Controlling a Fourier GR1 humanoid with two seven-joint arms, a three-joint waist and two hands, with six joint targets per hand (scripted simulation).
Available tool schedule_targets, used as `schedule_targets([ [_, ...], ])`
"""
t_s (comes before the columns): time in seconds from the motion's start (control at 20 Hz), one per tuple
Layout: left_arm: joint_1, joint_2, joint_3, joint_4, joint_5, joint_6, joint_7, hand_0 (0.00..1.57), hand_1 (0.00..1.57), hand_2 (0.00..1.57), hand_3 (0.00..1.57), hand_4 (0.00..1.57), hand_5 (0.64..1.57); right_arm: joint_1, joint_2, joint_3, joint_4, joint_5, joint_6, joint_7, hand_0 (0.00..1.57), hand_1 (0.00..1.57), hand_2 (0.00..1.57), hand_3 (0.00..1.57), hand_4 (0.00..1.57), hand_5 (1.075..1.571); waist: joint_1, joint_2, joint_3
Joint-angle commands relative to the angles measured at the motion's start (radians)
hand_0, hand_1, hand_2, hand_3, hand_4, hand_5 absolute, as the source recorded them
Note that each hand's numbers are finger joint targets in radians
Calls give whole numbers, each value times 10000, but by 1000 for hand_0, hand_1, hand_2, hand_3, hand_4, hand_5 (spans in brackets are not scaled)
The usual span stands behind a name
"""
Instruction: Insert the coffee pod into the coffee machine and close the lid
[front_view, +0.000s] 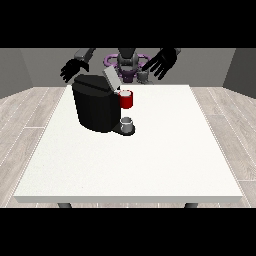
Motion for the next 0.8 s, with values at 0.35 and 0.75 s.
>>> schedule_targets([
  [0.35, 2980, -1790, 1427, -142, 2259, -106, -1201, 0, 0, 0, 0, 0, 1571, 400, -887, 187, -1030, -203, 944, 1179, 0, 0, 0, 0, 370, 1571, 1310, -2371, -6],
  [0.75, 3873, -2492, 1581, -793, 3280, -734, -520, 0, 0, 0, 0, 0, 1571, 131, -1171, 322, -1291, -181, 1449, 1051, 0, 0, 0, 0, 0, 1571, 2299, -2720, 7],
])
